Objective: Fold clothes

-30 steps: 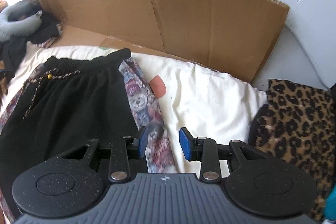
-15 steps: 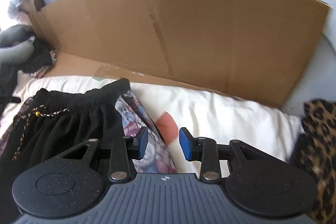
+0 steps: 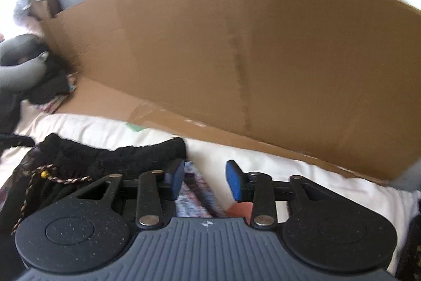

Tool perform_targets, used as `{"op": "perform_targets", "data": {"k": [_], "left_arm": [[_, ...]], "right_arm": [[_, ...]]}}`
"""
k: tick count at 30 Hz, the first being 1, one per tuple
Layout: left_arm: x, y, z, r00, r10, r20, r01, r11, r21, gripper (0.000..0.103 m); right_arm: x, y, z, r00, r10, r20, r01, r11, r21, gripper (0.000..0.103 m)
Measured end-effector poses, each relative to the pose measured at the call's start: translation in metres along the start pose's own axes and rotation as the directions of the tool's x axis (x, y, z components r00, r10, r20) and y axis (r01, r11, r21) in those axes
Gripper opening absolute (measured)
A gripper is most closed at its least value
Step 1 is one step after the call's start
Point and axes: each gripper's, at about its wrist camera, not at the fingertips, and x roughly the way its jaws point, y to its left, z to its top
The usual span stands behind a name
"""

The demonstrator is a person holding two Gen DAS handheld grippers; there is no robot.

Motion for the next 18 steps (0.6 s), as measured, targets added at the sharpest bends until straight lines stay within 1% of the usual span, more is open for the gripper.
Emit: {"op": "perform_targets", "data": {"k": [1,2,4,9,13,16,18], "left_arm": [[0.001,0.0,0.0,1.0,-0.002,0.003,0.002,1.0,0.008,0.033],[0.003,0.001,0.001,1.0,-0.004,0.004,0.004,1.0,0.016,0.034],[0.008,0.002,0.0,1.0,-0.015,-0.009,0.015,1.0,0.02,0.034],[0.018,0.007,-0.002,0.997,-0.069,-0.035,0.07,0.997,0.02,0.034],[0.029,0.008,-0.004,0.994,-0.091,-0.066,0.094,0.995,0.036,0.034],[0.033,0.007,-0.005,0.99,-0.12,-0.08,0.124,0.991,0.04,0.034],[0.034,0.004,-0.005,0.986,-0.138,-0.094,0.144,0.988,0.06,0.035]], "right_arm": [[0.002,0.002,0.0,1.0,0.013,-0.007,-0.014,1.0,-0.014,0.055],[0.005,0.004,0.0,1.0,0.026,-0.014,-0.026,0.999,-0.028,0.058],[0.012,0.007,0.0,0.999,0.028,-0.031,-0.029,0.998,-0.06,0.059],[0.032,0.009,-0.002,0.996,0.026,-0.086,-0.033,0.996,-0.085,0.06],[0.049,0.012,-0.004,0.992,0.024,-0.125,-0.039,0.992,-0.12,0.06],[0.059,0.014,-0.005,0.989,0.031,-0.142,-0.049,0.991,-0.124,0.06],[0.061,0.018,-0.007,0.989,0.034,-0.143,-0.054,0.989,-0.141,0.06]]}}
